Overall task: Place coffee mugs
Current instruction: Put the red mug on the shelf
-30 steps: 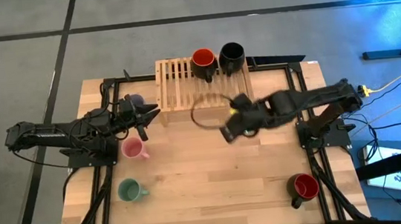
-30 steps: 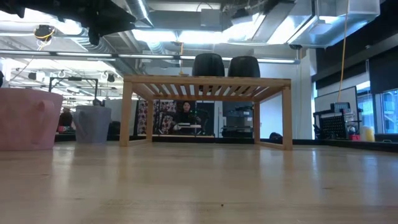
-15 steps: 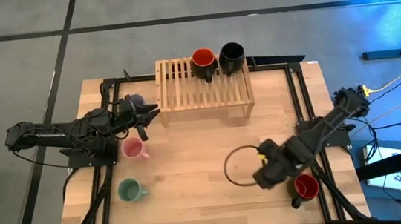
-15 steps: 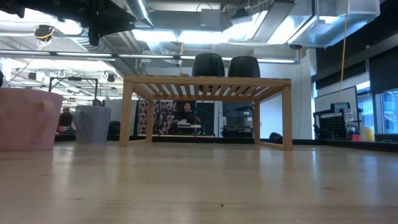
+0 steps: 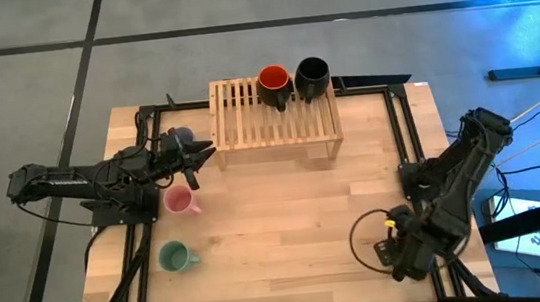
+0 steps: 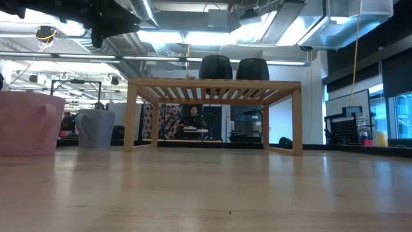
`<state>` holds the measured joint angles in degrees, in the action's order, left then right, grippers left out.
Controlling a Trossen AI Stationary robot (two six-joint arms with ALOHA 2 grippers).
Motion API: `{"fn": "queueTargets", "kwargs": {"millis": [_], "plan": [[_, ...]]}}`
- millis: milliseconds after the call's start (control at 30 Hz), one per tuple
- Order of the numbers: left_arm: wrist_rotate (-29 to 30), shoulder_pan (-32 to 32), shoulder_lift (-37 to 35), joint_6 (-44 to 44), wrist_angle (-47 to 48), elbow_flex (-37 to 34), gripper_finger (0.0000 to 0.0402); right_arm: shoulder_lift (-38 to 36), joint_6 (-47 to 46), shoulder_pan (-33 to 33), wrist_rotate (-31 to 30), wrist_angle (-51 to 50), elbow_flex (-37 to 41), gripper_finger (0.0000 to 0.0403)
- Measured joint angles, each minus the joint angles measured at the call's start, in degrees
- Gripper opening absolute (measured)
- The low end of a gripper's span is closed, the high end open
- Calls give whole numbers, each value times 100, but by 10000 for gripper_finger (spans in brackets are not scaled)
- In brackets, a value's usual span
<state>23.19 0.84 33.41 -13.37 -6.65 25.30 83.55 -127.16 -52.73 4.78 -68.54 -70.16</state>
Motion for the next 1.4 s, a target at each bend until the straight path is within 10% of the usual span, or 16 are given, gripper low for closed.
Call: {"fn": "queueTargets", "kwargs": {"millis": [400, 767, 1400], "plan": [[16, 0, 2, 195, 3, 0, 105, 43, -266, -125, -66, 1272, 1191, 224], [16, 0, 1, 197, 3, 0, 105, 74, -58, 116, -169, 1460, 1415, 39], [181, 0, 7, 147, -124, 0, 105, 1003, 4065, 3014, -1411, 1494, -62, 6]]}}
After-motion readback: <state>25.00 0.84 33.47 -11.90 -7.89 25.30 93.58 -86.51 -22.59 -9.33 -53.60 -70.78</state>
